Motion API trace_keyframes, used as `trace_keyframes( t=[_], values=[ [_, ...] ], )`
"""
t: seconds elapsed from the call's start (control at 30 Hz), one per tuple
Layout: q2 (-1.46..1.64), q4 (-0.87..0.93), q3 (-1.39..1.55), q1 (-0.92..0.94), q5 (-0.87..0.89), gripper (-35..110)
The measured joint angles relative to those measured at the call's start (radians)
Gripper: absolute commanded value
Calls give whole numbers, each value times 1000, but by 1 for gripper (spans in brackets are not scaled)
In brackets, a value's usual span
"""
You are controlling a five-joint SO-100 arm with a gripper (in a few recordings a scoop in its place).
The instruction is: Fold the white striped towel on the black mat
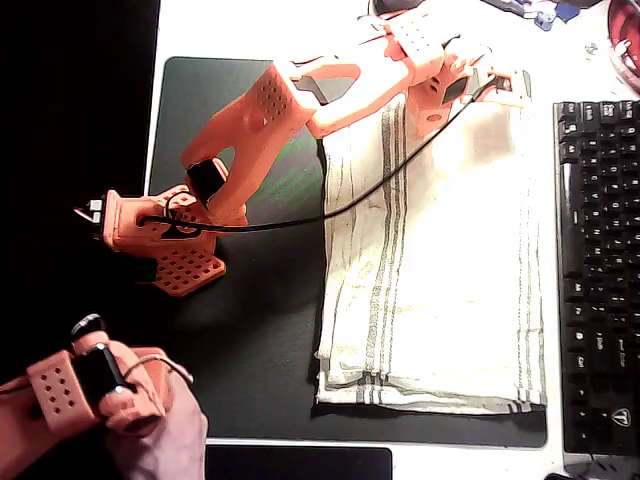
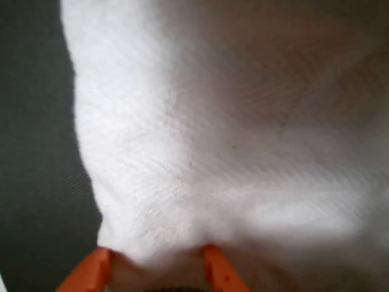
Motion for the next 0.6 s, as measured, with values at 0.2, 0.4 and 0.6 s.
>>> trace_keyframes(
  t=[0.2, 0.4, 0.6],
  values=[
    [-28, 5, -2, 38, -41, 15],
    [-14, 11, 51, 75, -98, 0],
    [-3, 40, 66, 78, -103, 0]
  ],
)
